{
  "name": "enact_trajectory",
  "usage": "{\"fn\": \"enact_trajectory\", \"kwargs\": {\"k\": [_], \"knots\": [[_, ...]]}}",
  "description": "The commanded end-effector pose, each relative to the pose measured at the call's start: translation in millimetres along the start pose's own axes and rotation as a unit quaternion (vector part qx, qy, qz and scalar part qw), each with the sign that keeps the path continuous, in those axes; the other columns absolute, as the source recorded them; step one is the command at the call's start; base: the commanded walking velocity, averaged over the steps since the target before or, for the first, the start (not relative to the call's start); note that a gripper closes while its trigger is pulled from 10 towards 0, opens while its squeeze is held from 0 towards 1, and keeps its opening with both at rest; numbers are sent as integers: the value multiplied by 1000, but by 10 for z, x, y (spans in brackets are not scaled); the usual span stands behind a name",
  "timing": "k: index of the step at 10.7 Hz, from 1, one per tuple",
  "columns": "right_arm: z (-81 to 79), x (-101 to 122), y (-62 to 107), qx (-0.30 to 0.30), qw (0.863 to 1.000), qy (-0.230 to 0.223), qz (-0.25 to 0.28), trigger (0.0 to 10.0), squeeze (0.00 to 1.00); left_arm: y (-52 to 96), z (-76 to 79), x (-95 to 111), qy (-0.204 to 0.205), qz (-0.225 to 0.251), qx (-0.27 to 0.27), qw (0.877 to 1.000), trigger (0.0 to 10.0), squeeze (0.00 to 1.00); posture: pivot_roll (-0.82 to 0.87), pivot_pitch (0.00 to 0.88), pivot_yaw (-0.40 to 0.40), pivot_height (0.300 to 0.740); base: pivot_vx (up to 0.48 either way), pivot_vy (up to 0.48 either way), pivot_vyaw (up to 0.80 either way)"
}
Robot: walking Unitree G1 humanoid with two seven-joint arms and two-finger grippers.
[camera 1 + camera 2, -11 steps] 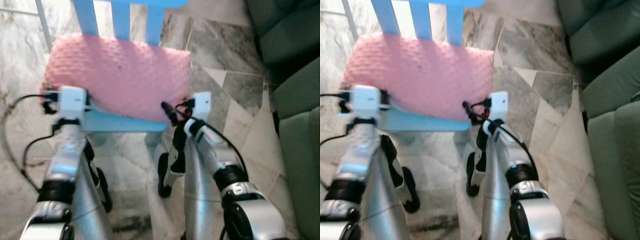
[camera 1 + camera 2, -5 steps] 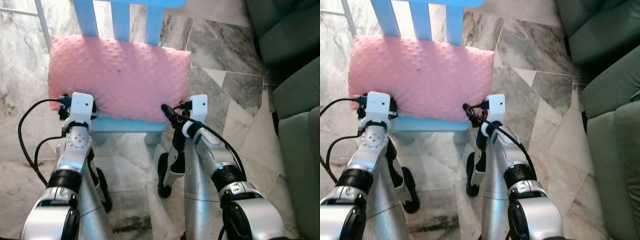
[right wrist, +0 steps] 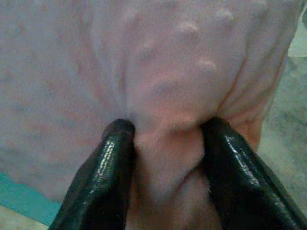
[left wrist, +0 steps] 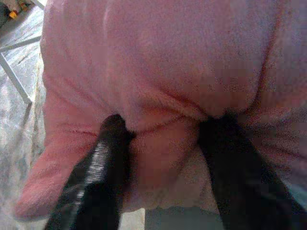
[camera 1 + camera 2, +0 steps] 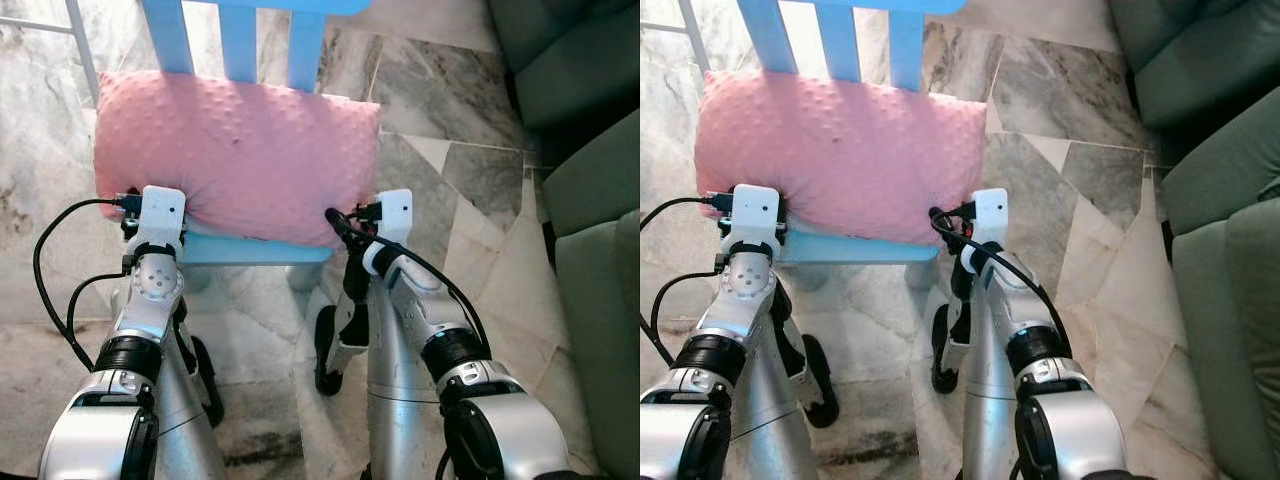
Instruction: Move the pillow to the sofa
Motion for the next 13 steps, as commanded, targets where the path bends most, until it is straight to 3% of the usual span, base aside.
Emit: {"fn": "enact_trajectory", "kwargs": {"k": [1, 7, 9, 11, 13], "knots": [[15, -200, 81, -3, 999, -10, -32, 0, 0, 92, -4, -227, -15, -39, -5, 999, 0, 0, 3, 472, -158, 459, 0, 0, 0], [7, -210, 71, -5, 999, -12, -33, 0, 0, 105, 9, -264, -2, -41, -9, 999, 0, 0, 7, 462, -154, 459, 0, 0, 0], [21, -201, 59, -3, 999, -3, -35, 0, 0, 109, 100, -270, 10, -44, -18, 999, 0, 0, 0, 425, -155, 459, 0, 0, 0], [84, -136, 46, -11, 999, 43, -23, 0, 0, 65, 214, -203, 16, -40, -29, 999, 0, 0, 0, 353, -155, 459, 0, 0, 0], [150, -127, 35, -36, 998, 35, -25, 0, 0, 9, 236, -92, 16, -18, -38, 999, 0, 0, 21, 278, -150, 459, 0, 0, 0]]}}
Point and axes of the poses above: a point about 5 cm out from each wrist's last joint towards the gripper, its own y axis pointing back from the gripper into the wrist, its own x axis along the axis of the wrist's last joint, z = x × y, the point moved 2 cm from there along -y, pointing out of the wrist towards the gripper, and after that the axes turned 13 degrees about y, right-handed, at the moved point
